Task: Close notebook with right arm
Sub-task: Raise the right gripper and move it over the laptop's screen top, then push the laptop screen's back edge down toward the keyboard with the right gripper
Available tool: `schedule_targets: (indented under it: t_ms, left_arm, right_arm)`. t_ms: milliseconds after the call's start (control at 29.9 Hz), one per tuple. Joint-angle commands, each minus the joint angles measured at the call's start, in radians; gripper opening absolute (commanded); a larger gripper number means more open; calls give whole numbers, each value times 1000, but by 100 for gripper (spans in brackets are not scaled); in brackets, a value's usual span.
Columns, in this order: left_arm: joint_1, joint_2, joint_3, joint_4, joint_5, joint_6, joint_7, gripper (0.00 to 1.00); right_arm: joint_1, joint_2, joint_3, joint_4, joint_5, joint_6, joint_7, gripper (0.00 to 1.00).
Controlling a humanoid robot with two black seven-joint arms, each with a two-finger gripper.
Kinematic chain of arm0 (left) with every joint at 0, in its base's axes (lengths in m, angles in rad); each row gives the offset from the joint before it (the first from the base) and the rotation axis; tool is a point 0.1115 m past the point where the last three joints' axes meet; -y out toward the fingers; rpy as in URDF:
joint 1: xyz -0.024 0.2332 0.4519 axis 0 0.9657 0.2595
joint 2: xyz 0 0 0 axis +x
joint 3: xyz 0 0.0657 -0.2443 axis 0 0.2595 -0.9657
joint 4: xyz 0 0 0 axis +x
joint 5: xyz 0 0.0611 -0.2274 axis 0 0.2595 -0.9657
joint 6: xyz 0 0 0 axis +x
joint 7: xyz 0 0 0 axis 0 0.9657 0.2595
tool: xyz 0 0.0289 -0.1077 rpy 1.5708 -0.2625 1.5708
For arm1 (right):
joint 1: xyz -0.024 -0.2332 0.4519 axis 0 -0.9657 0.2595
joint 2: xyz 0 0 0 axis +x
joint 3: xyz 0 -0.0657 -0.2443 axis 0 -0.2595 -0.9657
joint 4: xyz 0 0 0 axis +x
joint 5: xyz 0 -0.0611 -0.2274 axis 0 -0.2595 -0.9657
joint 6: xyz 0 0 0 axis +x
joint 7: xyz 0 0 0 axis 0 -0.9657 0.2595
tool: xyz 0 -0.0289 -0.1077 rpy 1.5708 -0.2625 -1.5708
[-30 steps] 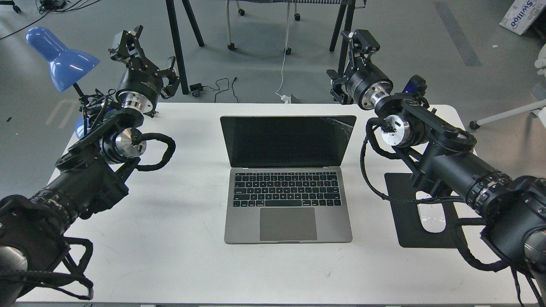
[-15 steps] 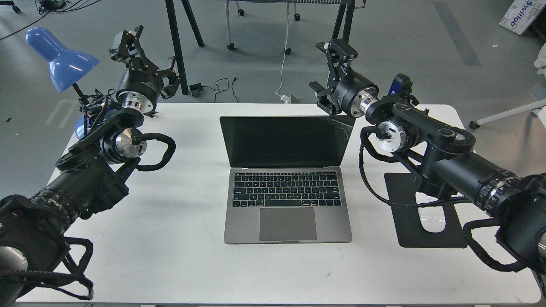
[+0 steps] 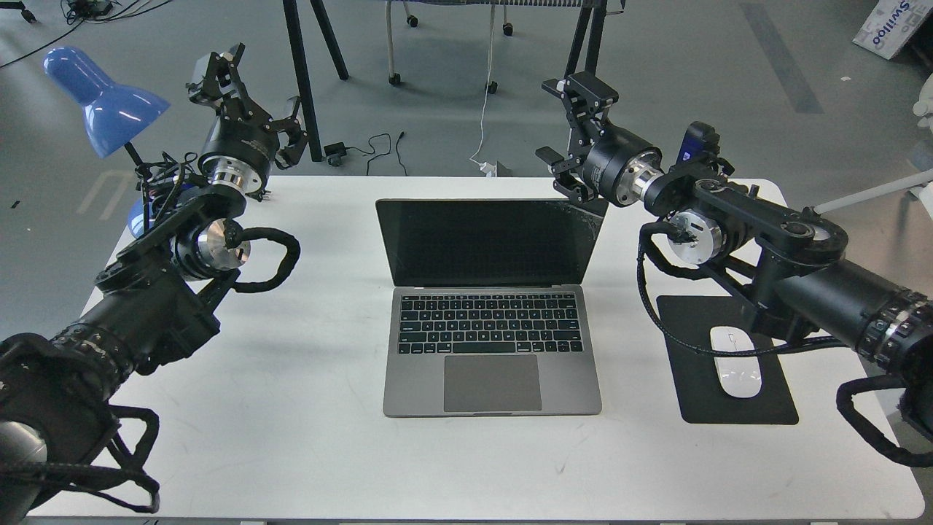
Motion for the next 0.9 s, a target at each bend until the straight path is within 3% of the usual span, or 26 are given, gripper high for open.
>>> schedule_targets:
  t_ms: [0,402,870]
  left_arm:
    - [0,0,0,0,0,0,0,100]
    - [0,0,0,0,0,0,0,100]
    - [0,0,-1,0,0,0,0,100]
  right_arm:
    - [3,-29,-40,47,0,0,-5,100]
    - [1,-69,-65,105,-3,0,-17,100]
    - [72,-101,-266,202,-3,0,-26,100]
